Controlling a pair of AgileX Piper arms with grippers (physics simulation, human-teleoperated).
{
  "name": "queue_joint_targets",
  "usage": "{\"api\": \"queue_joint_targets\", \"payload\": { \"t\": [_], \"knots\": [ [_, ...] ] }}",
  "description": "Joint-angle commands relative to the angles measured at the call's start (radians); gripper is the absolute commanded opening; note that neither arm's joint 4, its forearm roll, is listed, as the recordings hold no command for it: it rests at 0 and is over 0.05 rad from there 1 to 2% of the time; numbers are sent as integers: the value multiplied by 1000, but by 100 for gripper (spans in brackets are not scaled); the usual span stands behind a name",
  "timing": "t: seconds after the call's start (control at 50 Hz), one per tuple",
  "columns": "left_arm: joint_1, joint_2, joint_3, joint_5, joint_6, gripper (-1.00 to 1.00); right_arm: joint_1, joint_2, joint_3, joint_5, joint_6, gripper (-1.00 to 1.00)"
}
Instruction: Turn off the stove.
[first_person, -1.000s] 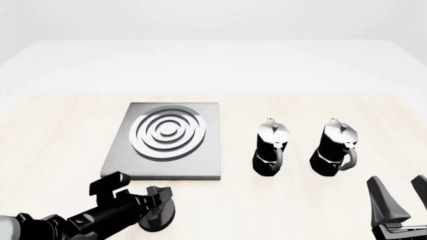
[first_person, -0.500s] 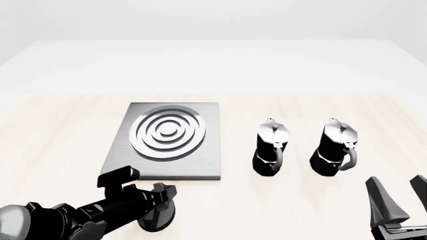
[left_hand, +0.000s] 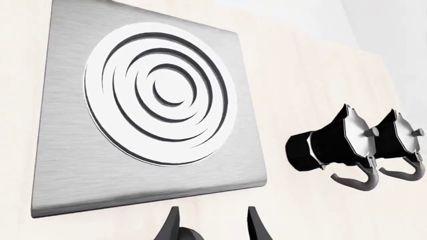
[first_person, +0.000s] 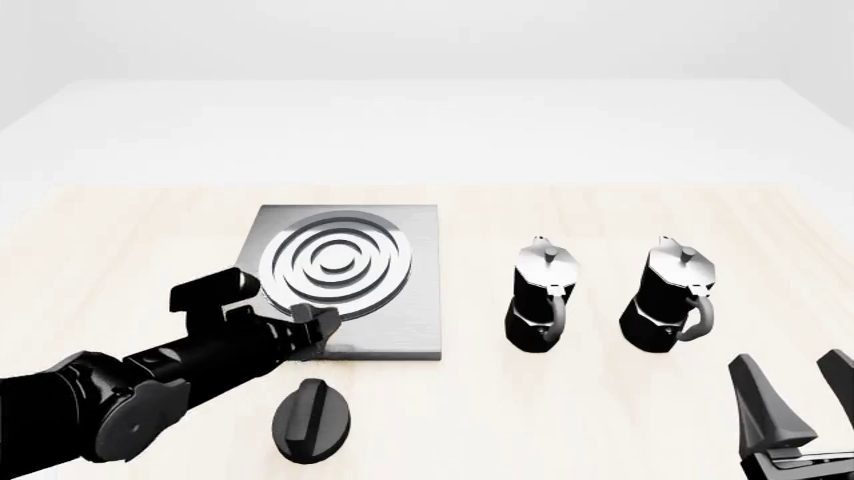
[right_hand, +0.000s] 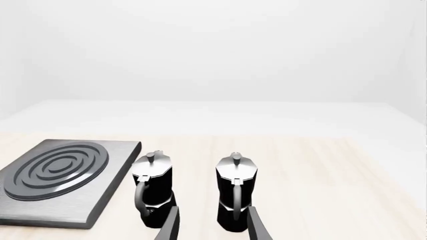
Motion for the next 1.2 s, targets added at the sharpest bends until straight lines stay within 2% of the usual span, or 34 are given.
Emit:
{"api": "queue_joint_targets", "payload": {
  "t": [0.02, 0.22, 0.38, 0.54, 0.86, 1.2],
  "knots": [
    [63, -141, -14, 114, 36, 100, -2, 0, 0, -3, -7, 100],
    [108, -317, -4, 240, 43, 100, -7, 0, 0, -9, -12, 100],
    [156, -504, -51, 407, 53, 100, -8, 0, -1, -11, -10, 100],
    [180, -636, -73, 509, 44, 100, -8, 0, -1, -12, -6, 100],
    [222, -868, -65, 650, 7, 100, -7, -1, -1, -16, -9, 100],
    [274, -1031, -73, 747, -27, 100, -3, -1, -1, -14, -10, 100]
  ]
}}
